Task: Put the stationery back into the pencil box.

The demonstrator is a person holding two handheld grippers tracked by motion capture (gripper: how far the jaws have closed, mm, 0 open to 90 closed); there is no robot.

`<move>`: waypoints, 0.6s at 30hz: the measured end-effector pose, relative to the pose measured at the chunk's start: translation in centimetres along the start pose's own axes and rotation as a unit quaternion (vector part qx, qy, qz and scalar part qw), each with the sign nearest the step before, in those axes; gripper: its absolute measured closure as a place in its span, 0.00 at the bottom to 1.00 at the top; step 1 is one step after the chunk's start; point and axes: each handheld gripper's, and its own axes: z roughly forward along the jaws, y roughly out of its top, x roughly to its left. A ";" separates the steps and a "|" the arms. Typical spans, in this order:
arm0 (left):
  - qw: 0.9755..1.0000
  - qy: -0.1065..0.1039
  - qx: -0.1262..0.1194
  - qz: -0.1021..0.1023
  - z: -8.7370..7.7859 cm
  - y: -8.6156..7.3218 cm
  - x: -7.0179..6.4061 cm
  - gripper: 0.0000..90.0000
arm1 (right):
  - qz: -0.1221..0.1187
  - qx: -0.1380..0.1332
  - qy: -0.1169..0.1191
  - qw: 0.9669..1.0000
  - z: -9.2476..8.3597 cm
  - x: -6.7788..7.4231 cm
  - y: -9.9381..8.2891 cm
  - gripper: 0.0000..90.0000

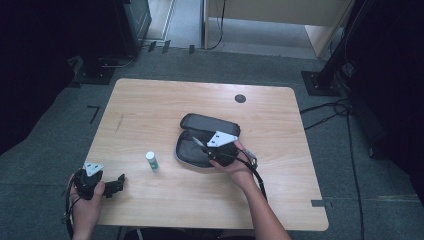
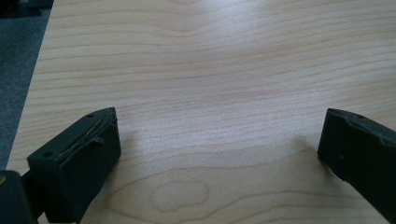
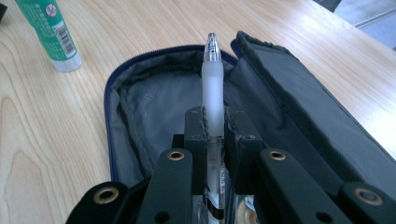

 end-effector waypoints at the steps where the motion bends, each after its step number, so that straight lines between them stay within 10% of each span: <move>1: 1.000 0.000 0.000 0.000 0.0 0.0 0.0 0.00 | 0.002 0.003 0.000 1.000 -0.1 -0.1 -0.1 0.89; 18: 1.000 0.000 0.000 0.000 0.0 0.0 0.0 0.00 | 0.002 0.066 0.066 0.996 1.6 0.5 0.0 0.87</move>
